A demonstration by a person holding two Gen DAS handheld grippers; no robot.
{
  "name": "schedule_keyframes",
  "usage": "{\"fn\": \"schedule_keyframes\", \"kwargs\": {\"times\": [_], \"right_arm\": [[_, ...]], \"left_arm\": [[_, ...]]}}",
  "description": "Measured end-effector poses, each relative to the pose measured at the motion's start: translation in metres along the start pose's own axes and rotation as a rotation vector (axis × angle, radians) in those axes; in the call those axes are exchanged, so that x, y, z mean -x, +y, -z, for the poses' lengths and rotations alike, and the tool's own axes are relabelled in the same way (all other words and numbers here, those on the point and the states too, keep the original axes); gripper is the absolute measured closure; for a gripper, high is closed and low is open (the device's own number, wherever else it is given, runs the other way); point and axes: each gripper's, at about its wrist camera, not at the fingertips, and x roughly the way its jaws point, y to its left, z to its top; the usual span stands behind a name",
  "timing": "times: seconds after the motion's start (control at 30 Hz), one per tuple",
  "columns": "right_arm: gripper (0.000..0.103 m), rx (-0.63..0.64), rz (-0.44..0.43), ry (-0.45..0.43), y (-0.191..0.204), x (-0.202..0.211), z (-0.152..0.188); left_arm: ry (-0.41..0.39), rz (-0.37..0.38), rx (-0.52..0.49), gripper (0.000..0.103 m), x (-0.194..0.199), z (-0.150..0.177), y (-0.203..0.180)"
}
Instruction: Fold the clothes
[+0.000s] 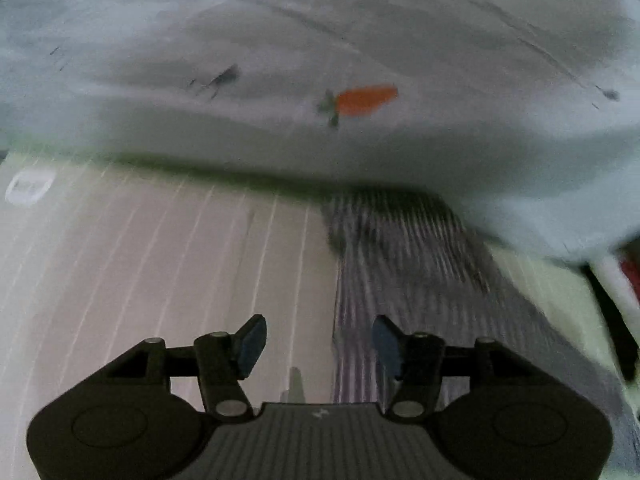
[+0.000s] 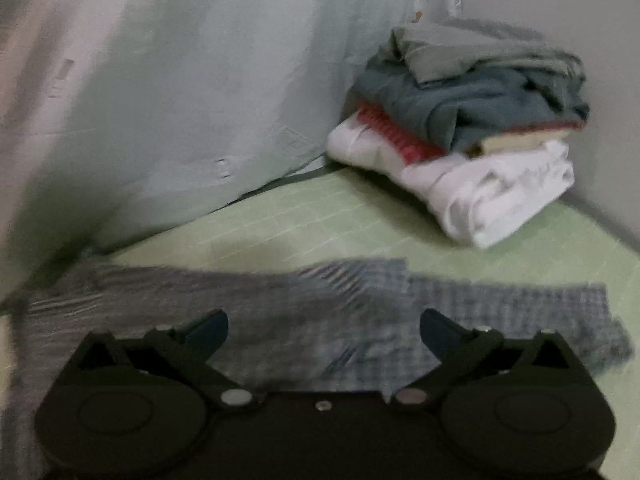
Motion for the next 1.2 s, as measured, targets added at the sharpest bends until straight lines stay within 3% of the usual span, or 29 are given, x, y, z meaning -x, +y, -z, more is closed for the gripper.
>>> {"fn": "schedule_keyframes", "kwargs": {"times": [0.13, 0.3, 0.47, 0.63, 0.7, 0.73, 0.77, 0.83, 1.0, 1.07, 1.13, 1.2], "right_arm": [[0.0, -0.003, -0.077, 0.069, 0.012, 0.029, 0.037], [0.0, 0.0, -0.138, 0.152, 0.021, 0.053, 0.077], [0.0, 0.0, -0.156, 0.18, 0.018, 0.069, 0.095], [0.0, 0.001, -0.174, 0.207, 0.014, 0.086, 0.112], [0.0, -0.005, -0.175, 0.215, 0.012, 0.091, 0.118], [0.0, -0.008, -0.175, 0.218, 0.011, 0.093, 0.12], [0.0, -0.01, -0.175, 0.221, 0.009, 0.095, 0.122], [0.0, -0.013, -0.174, 0.223, 0.008, 0.098, 0.124], [0.0, -0.026, -0.165, 0.222, 0.002, 0.099, 0.124], [0.0, -0.034, -0.162, 0.213, -0.001, 0.098, 0.121], [0.0, -0.046, -0.164, 0.197, -0.005, 0.096, 0.117], [0.0, -0.056, -0.164, 0.18, -0.008, 0.093, 0.112]], "left_arm": [[0.086, 0.026, 0.013, 0.042, 0.042, 0.075, 0.002], [0.219, 0.1, 0.099, 0.042, 0.076, 0.157, 0.005], [0.288, 0.159, 0.103, 0.043, 0.094, 0.198, -0.006], [0.305, 0.217, 0.121, 0.046, 0.106, 0.213, -0.006], [0.318, 0.243, 0.144, 0.066, 0.109, 0.22, -0.006], [0.326, 0.251, 0.155, 0.088, 0.111, 0.223, -0.003], [0.333, 0.259, 0.166, 0.095, 0.113, 0.226, 0.0], [0.348, 0.275, 0.19, 0.098, 0.117, 0.233, 0.005], [0.349, 0.264, 0.284, 0.091, 0.124, 0.236, 0.022], [0.318, 0.225, 0.242, 0.073, 0.134, 0.232, 0.023], [0.268, 0.202, 0.209, 0.062, 0.145, 0.226, 0.022], [0.203, 0.227, 0.221, 0.044, 0.155, 0.219, 0.024]]}}
